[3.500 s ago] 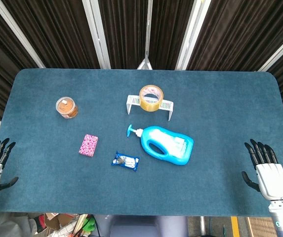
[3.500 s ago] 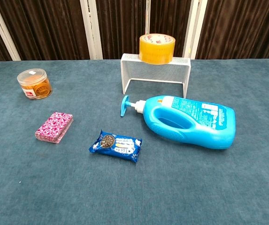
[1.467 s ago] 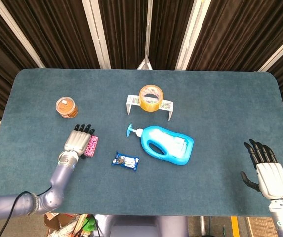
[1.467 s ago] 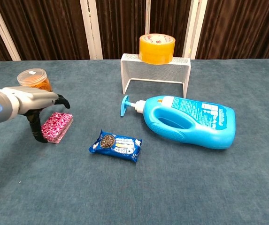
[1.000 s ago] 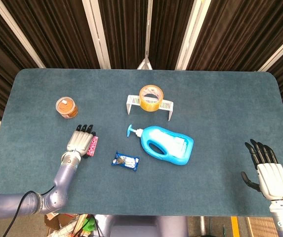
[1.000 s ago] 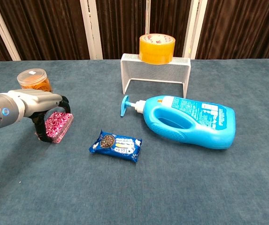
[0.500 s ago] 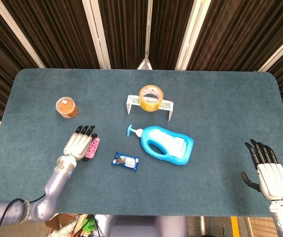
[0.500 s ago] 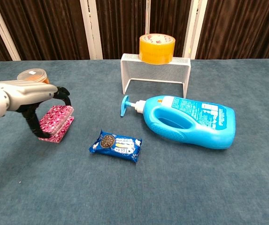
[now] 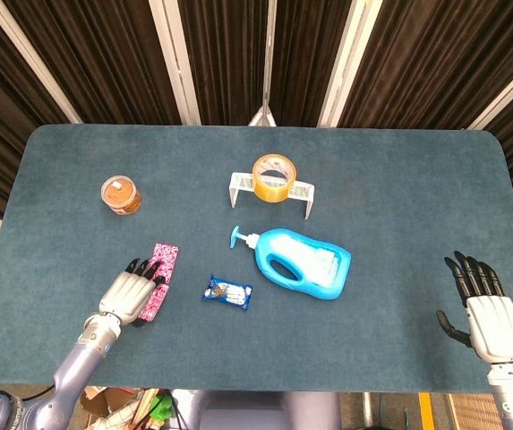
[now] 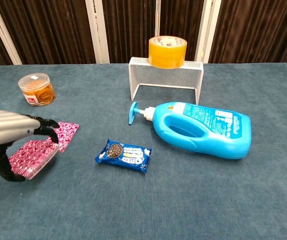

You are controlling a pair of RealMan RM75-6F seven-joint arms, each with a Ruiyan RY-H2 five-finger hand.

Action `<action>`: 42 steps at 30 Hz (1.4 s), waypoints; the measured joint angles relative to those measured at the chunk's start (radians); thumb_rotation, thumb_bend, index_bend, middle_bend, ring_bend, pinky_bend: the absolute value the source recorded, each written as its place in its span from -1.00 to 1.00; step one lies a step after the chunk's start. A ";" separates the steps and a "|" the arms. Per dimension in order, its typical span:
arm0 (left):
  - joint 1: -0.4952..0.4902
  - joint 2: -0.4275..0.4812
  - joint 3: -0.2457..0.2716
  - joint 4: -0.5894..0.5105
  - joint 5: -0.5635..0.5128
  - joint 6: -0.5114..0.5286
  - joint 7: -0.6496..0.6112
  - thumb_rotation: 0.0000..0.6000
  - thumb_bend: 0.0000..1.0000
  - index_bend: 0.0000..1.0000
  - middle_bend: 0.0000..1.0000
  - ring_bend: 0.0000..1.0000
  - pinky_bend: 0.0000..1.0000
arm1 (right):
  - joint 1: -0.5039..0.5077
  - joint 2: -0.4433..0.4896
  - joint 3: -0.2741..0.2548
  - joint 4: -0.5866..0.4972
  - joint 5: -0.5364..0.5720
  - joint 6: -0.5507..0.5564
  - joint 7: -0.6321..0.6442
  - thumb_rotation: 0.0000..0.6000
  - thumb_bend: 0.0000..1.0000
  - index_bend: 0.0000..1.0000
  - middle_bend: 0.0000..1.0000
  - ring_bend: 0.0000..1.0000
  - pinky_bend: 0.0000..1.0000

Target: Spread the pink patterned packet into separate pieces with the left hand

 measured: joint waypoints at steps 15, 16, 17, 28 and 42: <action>0.000 -0.053 0.028 0.062 -0.035 -0.024 0.030 1.00 -0.41 -0.82 -1.00 -1.00 -1.00 | 0.000 0.001 0.001 0.002 0.000 -0.001 0.007 1.00 -0.27 -1.00 -1.00 -1.00 -0.83; 0.000 -0.052 0.028 0.059 -0.033 -0.024 0.028 1.00 -0.43 -0.89 -1.00 -1.00 -1.00 | 0.000 0.001 0.001 0.001 0.000 -0.001 0.007 1.00 -0.27 -1.00 -1.00 -1.00 -0.83; 0.001 -0.051 0.027 0.057 -0.032 -0.023 0.025 1.00 -0.45 -0.95 -1.00 -1.00 -1.00 | 0.000 0.001 0.001 0.002 0.000 -0.001 0.007 1.00 -0.27 -1.00 -1.00 -1.00 -0.83; 0.016 0.006 0.031 0.002 -0.022 -0.008 -0.006 1.00 -0.56 -1.00 -1.00 -1.00 -1.00 | 0.000 0.000 0.000 0.001 -0.004 0.002 0.004 1.00 -0.27 -1.00 -1.00 -1.00 -0.83; 0.004 0.009 0.010 0.028 -0.082 -0.025 -0.016 1.00 -0.56 -0.69 -1.00 -1.00 -1.00 | -0.001 0.000 -0.001 -0.002 -0.002 0.000 0.004 1.00 -0.27 -1.00 -1.00 -1.00 -0.83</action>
